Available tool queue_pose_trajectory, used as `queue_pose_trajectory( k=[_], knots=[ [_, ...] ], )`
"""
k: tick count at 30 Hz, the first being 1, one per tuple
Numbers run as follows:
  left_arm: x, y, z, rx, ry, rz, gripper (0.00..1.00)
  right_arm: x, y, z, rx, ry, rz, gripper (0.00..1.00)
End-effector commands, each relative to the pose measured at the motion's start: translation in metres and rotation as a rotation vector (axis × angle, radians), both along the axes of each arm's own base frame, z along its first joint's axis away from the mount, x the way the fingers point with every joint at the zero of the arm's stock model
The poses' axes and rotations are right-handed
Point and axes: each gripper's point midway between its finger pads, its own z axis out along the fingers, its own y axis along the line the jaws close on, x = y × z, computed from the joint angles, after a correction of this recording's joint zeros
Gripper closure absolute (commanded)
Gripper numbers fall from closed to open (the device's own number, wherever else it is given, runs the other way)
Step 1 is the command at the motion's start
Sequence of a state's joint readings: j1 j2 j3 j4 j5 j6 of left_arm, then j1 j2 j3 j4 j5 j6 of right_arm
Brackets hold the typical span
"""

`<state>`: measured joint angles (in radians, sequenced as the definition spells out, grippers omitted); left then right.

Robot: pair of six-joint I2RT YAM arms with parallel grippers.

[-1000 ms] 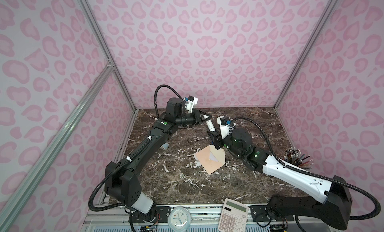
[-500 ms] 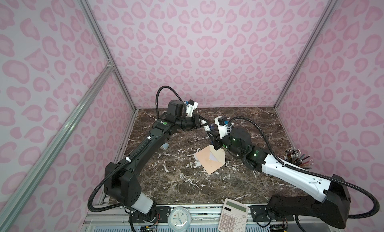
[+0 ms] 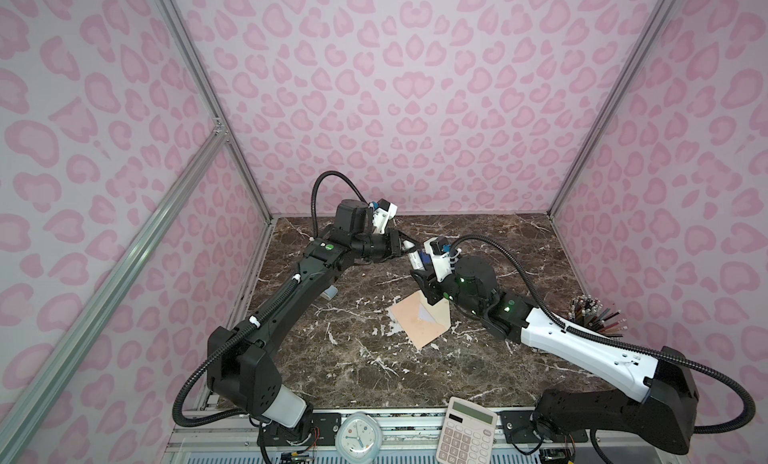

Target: Place the letter into the envelope and seal it

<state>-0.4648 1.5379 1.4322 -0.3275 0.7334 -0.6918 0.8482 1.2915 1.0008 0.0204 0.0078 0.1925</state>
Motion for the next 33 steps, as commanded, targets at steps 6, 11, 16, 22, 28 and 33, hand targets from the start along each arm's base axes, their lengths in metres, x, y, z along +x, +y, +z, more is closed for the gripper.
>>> queue_pose_trajectory(
  k=[6, 11, 16, 22, 28, 33],
  knots=[
    [-0.01, -0.002, 0.008, 0.003, -0.014, -0.039, 0.85, 0.002, 0.003, 0.0, 0.005, 0.002, 0.003, 0.76],
    [-0.011, -0.004, 0.003, 0.016, -0.007, -0.04, 0.7, 0.002, 0.007, 0.005, 0.021, 0.005, 0.019, 0.8],
    [-0.009, -0.005, 0.002, 0.021, -0.014, -0.029, 0.52, 0.005, 0.011, 0.014, 0.109, 0.03, -0.005, 0.81],
    [-0.008, -0.008, 0.005, 0.009, -0.021, -0.028, 0.54, 0.009, 0.011, 0.018, 0.144, 0.029, -0.025, 0.81],
    [-0.006, -0.009, 0.006, -0.001, -0.023, -0.02, 0.62, 0.009, 0.011, 0.017, 0.154, 0.038, -0.031, 0.81],
    [-0.004, -0.011, 0.008, -0.02, -0.022, -0.016, 0.67, 0.01, 0.009, 0.017, 0.163, 0.042, -0.042, 0.81]
  ],
)
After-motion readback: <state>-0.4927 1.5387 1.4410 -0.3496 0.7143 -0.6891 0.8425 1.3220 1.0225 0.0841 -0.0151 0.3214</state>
